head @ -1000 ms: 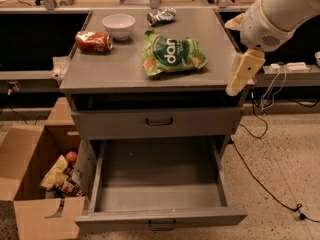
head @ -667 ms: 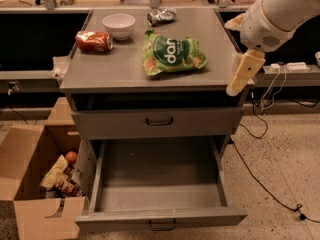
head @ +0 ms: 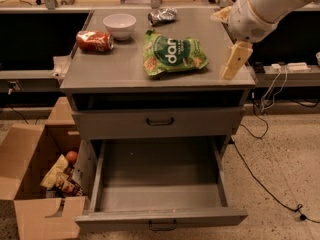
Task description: Place green rice chip bag into middle drawer
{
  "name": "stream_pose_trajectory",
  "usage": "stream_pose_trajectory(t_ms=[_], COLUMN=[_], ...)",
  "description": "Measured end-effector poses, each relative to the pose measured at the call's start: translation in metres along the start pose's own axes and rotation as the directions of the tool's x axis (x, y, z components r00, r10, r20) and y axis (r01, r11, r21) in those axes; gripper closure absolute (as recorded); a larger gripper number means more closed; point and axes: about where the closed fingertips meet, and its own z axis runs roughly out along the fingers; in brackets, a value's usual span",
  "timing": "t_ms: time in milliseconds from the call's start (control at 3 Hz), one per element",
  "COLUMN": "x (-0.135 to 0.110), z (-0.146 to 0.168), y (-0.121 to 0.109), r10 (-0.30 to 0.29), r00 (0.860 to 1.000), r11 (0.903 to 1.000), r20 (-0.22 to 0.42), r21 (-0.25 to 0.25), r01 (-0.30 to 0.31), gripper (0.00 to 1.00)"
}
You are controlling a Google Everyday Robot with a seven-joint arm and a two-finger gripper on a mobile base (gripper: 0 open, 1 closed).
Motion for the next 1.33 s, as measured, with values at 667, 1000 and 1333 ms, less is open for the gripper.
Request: stream_pose_trajectory(t_ms=[667,1000,1333], x=[0.0,-0.002,0.001], z=[0.052,0.086,0.106], y=[-0.051,-0.066,-0.073], r10=[-0.046,-0.04,-0.026], r00=[0.998,0.997,0.996], r11=[0.9988,0.9992,0.9995], r20=[0.037,0.066,0.083], r21=[0.019,0.0,-0.017], r01=[0.045,0.04,0.028], gripper=[0.0,0.0,0.0])
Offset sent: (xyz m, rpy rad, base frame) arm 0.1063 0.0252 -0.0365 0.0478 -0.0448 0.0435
